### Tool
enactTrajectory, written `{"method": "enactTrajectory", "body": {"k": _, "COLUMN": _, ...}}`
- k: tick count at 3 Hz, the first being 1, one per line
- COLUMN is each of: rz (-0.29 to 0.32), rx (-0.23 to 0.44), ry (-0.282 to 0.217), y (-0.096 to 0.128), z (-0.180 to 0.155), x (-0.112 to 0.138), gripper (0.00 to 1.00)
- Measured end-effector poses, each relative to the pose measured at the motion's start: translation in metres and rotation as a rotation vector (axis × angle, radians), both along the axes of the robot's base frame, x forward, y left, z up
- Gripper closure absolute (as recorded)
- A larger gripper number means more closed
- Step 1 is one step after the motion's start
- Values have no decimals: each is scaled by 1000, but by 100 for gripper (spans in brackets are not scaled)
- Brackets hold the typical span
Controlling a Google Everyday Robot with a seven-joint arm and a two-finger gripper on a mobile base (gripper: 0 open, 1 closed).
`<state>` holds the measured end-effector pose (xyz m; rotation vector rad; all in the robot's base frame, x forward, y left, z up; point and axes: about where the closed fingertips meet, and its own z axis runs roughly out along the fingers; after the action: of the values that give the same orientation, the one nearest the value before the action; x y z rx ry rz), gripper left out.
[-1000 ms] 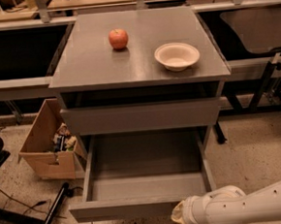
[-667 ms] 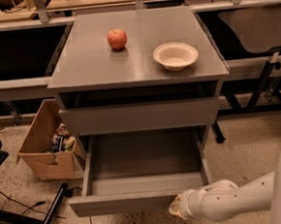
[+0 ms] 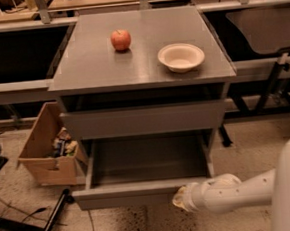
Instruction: Close middle drawer
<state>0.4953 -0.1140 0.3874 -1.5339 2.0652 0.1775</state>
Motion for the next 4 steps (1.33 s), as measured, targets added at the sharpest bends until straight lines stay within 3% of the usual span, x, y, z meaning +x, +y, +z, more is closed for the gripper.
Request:
{"method": "enactTrajectory", "body": {"k": 1, "rz": 0, "rx": 0, "ry": 0, "y": 0, "z": 0, "x": -1, "gripper": 100}}
{"method": "enactTrajectory", "body": {"k": 2, "rz": 8, "rx": -3, "ry": -42, "y": 6, "z": 4, "x": 37, "gripper": 100}}
{"method": "enactTrajectory", "body": {"k": 4, "rz": 28, "rx": 3, "ry": -101, "y": 16, "z": 10, "x": 87, "gripper": 100}}
